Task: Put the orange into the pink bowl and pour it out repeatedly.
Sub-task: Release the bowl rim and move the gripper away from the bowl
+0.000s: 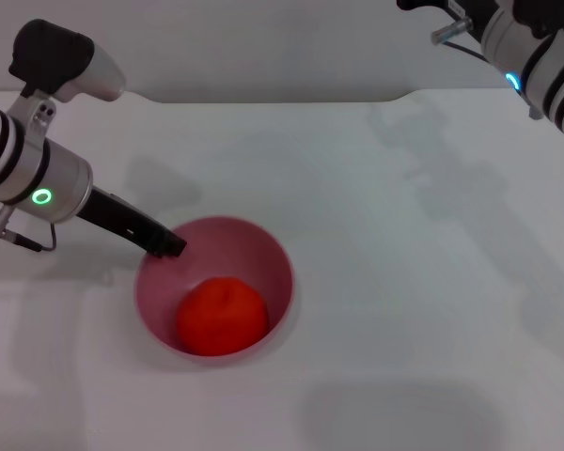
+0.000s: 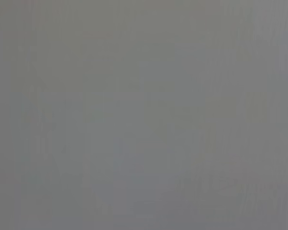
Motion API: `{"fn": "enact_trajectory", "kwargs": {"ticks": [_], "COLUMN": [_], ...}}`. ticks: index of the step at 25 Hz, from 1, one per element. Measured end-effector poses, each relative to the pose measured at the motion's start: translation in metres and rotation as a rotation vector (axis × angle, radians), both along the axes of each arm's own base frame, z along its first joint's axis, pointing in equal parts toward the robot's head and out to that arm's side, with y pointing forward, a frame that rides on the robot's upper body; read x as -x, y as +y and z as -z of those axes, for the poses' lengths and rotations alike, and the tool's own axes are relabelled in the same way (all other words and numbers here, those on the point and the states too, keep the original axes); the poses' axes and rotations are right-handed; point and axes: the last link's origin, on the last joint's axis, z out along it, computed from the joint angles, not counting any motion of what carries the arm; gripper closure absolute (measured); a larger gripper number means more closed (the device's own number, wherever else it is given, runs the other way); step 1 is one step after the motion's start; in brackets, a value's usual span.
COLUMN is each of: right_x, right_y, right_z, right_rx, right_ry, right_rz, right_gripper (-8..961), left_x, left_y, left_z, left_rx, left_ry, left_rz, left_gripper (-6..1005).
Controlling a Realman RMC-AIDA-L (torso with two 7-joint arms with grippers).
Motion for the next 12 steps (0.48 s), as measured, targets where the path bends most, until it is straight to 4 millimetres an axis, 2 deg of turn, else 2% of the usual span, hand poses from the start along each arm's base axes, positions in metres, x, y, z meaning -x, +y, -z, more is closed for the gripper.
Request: {"fn": "enact_trajectory", "kwargs": {"ticks": [12], "right_x": [-0.0002], "right_y": [-0.0025], "right_z": [0.0041], "right_rx": [0.012], "right_ry": [0.003], "right_rz": [0.001], "right_gripper": [367], "left_x": [0.0038], "left_y": [-0.0028], "left_z": [0.0021], "left_rx": [0.009], "left_ry": [0.029], "left_rz": [-0.024], "left_gripper": [922]}}
